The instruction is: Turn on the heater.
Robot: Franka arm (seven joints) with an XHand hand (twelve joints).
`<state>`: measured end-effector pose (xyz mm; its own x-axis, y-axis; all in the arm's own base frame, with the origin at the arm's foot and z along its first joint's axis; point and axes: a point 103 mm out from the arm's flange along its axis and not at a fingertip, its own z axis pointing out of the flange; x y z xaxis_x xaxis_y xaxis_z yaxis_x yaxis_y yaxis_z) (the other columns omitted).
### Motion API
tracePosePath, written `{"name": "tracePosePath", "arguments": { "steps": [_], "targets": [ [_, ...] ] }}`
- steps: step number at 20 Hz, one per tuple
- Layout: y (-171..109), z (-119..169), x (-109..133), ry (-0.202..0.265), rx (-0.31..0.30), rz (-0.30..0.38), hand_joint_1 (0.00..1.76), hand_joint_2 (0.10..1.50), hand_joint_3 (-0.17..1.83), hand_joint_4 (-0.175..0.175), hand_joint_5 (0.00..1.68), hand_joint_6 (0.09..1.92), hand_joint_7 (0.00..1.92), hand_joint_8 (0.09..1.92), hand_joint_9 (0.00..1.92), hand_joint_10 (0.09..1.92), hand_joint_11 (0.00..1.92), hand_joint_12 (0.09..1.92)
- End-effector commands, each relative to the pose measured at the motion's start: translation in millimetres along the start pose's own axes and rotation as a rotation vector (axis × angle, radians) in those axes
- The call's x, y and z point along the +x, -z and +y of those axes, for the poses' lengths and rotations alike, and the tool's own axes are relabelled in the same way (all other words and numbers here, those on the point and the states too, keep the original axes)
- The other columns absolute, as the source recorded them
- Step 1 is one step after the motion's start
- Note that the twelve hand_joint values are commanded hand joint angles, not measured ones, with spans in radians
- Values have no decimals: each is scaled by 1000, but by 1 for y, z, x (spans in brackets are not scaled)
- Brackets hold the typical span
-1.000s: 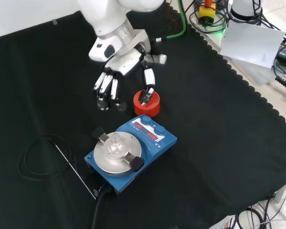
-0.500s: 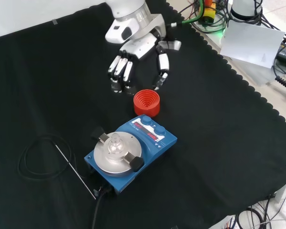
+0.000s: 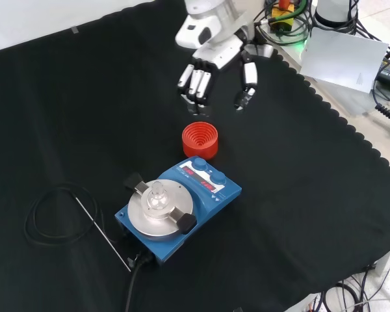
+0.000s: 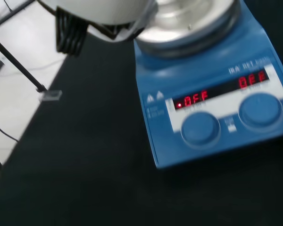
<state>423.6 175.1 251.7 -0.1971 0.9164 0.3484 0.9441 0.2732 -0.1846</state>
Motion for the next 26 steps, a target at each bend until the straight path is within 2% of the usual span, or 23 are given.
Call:
{"name": "tracePosePath", "arguments": {
  "steps": [1,5,9,11,14,18,20,23,26],
  "targets": [
    [-30,-32,12,-39,56,-93,952,629,729,-56,458,583,672,760,805,619,347,1353],
    [-40,-30,12,-43,133,-99,958,628,736,-60,458,546,804,797,954,634,472,1311],
    [-39,-24,10,-45,165,-124,994,649,725,-99,449,485,1164,1015,1354,762,1025,1040],
    [-39,-20,8,-47,177,-147,1020,661,706,-119,454,463,1313,1190,1494,966,1269,935],
    [-40,-15,3,-54,211,-156,1045,684,685,-134,480,463,1451,1454,1618,1337,1497,955],
    [-42,-8,-2,-53,256,-182,1091,710,680,-146,542,517,1528,1651,1670,1594,1620,1021],
    [-43,-5,-4,-50,286,-201,1166,735,708,-150,560,584,1560,1705,1676,1665,1584,1069],
    [-48,1,-7,-57,371,-212,1393,712,938,-125,455,770,1614,1796,1699,1744,1403,1324],
    [-51,5,-11,-54,399,-211,1465,681,1050,-102,363,836,1641,1819,1712,1772,1355,1421]
  ]
}}
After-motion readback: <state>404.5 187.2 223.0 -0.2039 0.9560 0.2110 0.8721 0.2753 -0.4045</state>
